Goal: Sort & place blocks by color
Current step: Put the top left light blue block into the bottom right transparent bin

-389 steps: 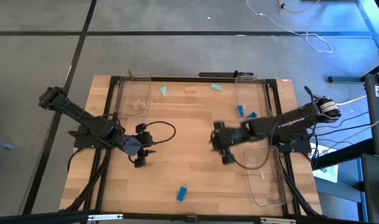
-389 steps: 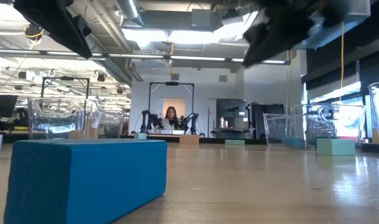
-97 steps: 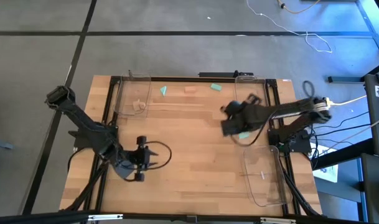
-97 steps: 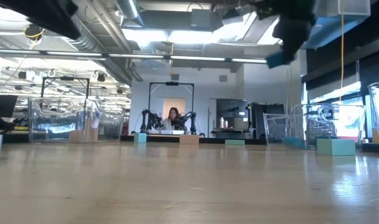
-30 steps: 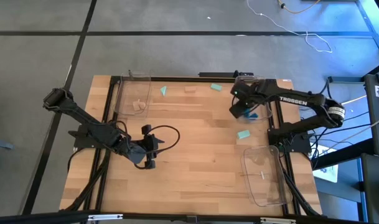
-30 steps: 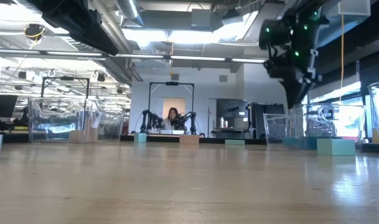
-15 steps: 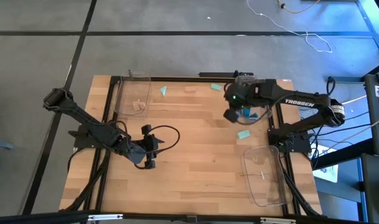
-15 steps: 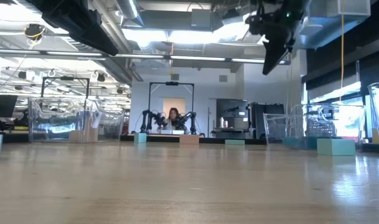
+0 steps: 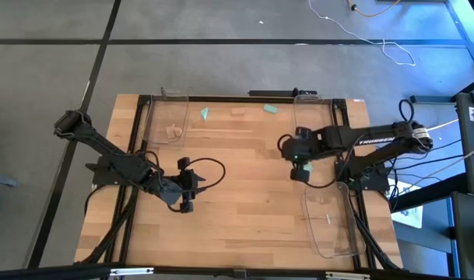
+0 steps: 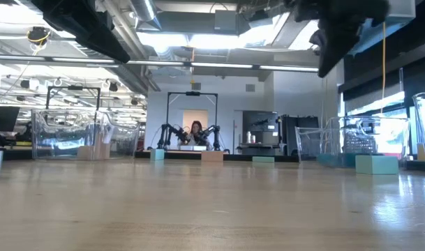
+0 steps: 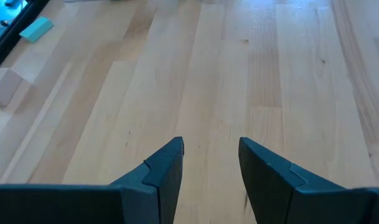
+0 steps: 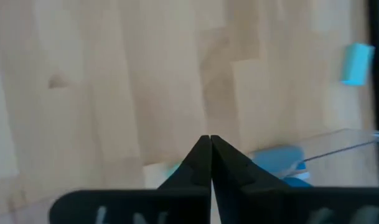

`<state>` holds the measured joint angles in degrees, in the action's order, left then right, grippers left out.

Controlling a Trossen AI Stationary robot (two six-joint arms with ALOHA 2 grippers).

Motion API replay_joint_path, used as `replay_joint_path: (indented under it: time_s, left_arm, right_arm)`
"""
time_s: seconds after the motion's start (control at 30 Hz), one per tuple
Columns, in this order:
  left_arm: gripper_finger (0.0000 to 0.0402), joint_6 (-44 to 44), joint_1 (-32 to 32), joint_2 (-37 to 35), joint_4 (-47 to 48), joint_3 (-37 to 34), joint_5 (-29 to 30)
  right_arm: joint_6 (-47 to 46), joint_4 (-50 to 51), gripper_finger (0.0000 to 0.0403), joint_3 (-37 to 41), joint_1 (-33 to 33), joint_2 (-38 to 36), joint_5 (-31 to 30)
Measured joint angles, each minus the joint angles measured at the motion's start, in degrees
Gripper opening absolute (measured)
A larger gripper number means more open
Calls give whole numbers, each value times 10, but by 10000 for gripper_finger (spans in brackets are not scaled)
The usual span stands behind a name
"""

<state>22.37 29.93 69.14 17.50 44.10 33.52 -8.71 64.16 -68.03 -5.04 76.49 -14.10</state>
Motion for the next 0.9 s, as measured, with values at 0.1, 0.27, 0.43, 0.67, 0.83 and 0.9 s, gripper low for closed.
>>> replay_joint_path:
  time_s: [0.1, 0.27, 0.43, 0.67, 0.83, 0.9]
  left_arm:
    - [149, 0, 0, 0, 0, 0, 0]
    - [149, 0, 4, 0, 0, 0, 0]
    - [149, 0, 6, 0, 0, 0, -1]
    - [149, 1, 6, 0, 0, 0, -1]
    - [149, 1, 6, 0, 0, 0, -2]
    - [149, 6, 6, 0, 0, 0, -1]
  right_arm:
    - [0, -8, 5, 17, -9, 0, 19]
    - [-15, -11, 27, 41, -8, 0, 17]
    - [-15, -16, 64, 47, -8, 0, 7]
    - [-14, -23, 138, 47, -8, 2, 1]
    - [-13, -43, 177, 48, -8, 2, 1]
    - [-11, -58, 188, 48, -8, 2, 2]
